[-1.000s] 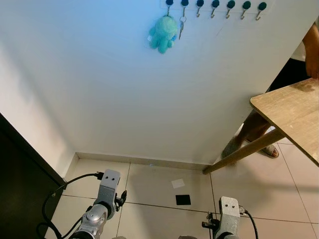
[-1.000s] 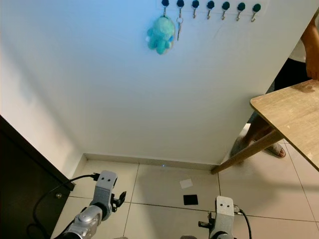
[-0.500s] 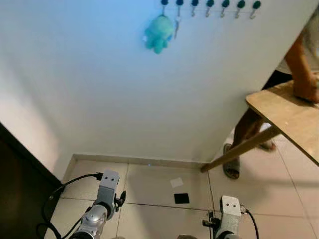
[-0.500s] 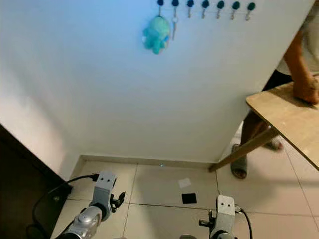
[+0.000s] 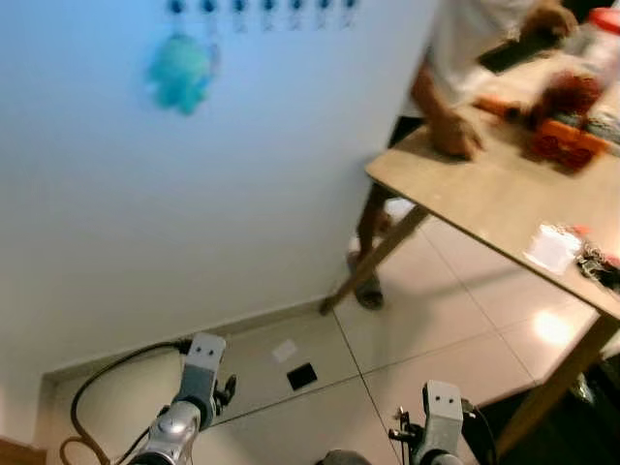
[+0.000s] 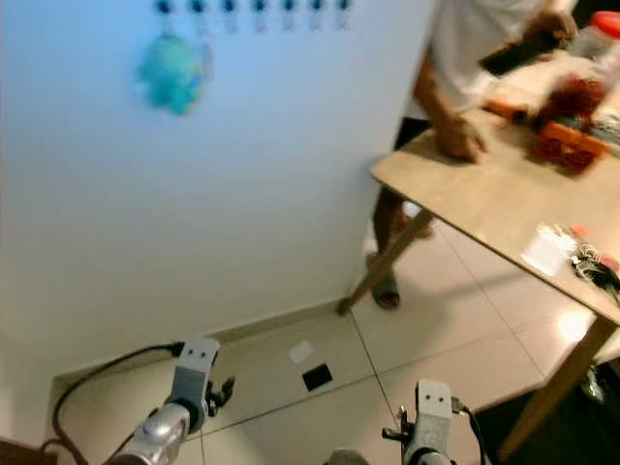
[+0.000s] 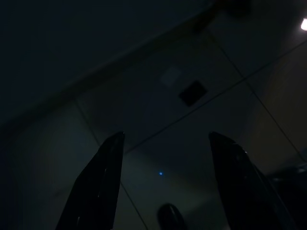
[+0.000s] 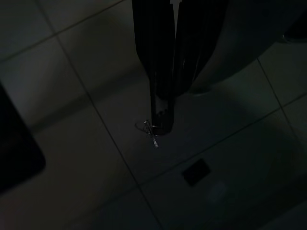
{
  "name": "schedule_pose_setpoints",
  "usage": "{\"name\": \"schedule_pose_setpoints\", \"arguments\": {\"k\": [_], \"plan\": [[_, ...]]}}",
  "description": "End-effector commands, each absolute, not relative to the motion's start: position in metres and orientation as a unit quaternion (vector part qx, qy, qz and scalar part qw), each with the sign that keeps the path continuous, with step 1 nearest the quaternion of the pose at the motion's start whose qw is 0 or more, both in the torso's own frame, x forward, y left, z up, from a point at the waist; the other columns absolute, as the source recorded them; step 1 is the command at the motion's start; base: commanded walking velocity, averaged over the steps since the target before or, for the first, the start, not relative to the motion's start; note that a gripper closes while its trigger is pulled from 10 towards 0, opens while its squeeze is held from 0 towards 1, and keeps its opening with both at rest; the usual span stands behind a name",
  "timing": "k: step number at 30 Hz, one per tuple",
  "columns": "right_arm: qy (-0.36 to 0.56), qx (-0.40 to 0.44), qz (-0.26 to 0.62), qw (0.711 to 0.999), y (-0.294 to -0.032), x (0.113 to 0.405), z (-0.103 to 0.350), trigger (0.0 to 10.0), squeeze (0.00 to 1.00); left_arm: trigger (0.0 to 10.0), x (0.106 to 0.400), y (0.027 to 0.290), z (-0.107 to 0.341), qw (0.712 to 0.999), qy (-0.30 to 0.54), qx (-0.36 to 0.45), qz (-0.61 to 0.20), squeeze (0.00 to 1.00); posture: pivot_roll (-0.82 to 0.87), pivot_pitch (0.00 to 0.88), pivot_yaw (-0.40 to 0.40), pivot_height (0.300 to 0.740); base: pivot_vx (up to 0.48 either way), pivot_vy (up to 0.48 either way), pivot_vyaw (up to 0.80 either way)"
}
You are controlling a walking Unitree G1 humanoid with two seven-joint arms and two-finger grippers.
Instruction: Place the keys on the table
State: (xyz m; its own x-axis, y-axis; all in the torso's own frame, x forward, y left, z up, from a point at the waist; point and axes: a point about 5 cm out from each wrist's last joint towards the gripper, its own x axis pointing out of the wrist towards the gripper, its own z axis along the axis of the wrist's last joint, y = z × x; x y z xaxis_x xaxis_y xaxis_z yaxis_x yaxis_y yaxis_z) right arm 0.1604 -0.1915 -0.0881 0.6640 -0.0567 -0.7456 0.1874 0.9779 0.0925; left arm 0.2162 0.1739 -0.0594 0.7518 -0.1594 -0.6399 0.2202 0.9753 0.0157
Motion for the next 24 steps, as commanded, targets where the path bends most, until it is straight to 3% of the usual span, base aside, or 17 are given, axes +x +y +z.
{"name": "schedule_pose_setpoints", "arguments": {"k": [1,24], "plan": [[0.402,0.075,-0.067,0.91,-0.1949,0.159,-0.0878,10.0,0.0,10.0,0.2142,0.1748,-0.0602,0.935,0.337,0.047,-0.1,0.0,0.04,0.052,-0.016,0.74,0.0,0.0,-0.8],[0.401,0.068,-0.057,0.912,-0.195,0.161,-0.0869,10.0,0.0,10.0,0.218,0.1725,-0.056,0.944,0.313,0.043,-0.097,0.0,0.04,0.052,-0.023,0.74,0.0,0.0,-0.8]]}}
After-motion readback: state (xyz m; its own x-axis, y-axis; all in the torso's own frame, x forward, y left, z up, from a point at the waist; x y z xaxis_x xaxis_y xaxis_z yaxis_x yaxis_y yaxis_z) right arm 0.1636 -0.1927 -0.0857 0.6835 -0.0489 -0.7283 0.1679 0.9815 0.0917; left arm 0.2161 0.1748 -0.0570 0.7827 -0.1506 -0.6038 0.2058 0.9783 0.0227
